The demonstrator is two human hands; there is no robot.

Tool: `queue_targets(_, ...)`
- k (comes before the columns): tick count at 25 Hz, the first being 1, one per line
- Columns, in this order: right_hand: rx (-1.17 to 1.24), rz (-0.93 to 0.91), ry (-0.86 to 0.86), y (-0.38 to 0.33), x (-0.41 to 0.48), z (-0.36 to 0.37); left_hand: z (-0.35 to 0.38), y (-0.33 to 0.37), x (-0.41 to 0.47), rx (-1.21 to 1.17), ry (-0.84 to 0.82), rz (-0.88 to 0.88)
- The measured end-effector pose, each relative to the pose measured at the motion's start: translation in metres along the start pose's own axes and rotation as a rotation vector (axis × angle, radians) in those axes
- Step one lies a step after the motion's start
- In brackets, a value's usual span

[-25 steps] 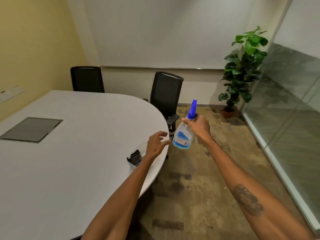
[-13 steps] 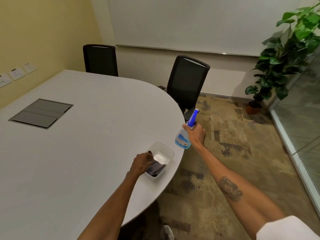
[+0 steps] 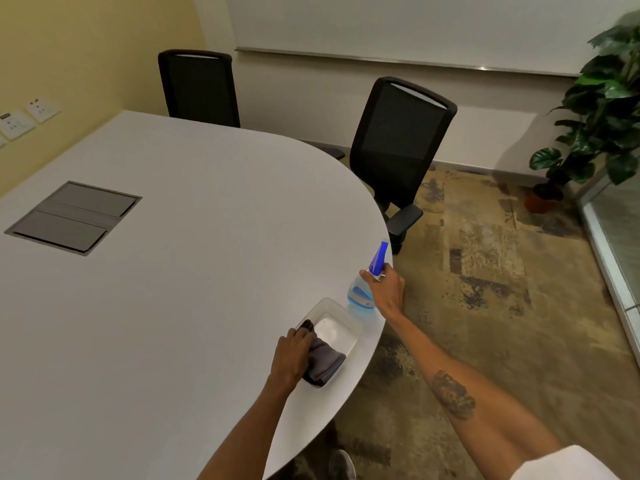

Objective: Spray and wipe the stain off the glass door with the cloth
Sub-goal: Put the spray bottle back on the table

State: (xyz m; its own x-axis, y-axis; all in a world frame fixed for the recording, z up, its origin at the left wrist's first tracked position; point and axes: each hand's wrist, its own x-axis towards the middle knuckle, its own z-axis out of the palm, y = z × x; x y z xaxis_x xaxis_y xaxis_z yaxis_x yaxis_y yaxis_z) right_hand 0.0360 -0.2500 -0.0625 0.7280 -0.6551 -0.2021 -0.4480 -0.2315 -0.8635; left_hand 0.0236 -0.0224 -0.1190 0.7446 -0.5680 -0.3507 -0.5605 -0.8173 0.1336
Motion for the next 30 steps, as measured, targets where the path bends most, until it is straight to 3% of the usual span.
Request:
queue_targets(2, 0.001, 0.008, 0.005, 0.004, 0.004, 0.005, -0.002, -0.01, 0.008, -0.036, 0.013, -0.044)
queue_targets(9, 0.022, 0.065, 0.035, 0.014, 0.011, 0.017, 0.0, -0.017, 0.038, 0.2, -0.043, 0.14)
queue_targets(20, 0.021, 0.109, 0.033, 0.019, 0.026, 0.032, 0.011, -0.013, 0.07, 0.377, -0.023, 0.074)
queue_targets(24, 0.001, 0.144, -0.05, 0.02, 0.029, 0.029, 0.015, -0.01, 0.078, 0.465, -0.02, 0.087)
queue_targets(30, -0.057, 0.178, 0.032, 0.038, 0.013, 0.013, 0.009, -0.005, 0.088, 0.379, 0.034, 0.106)
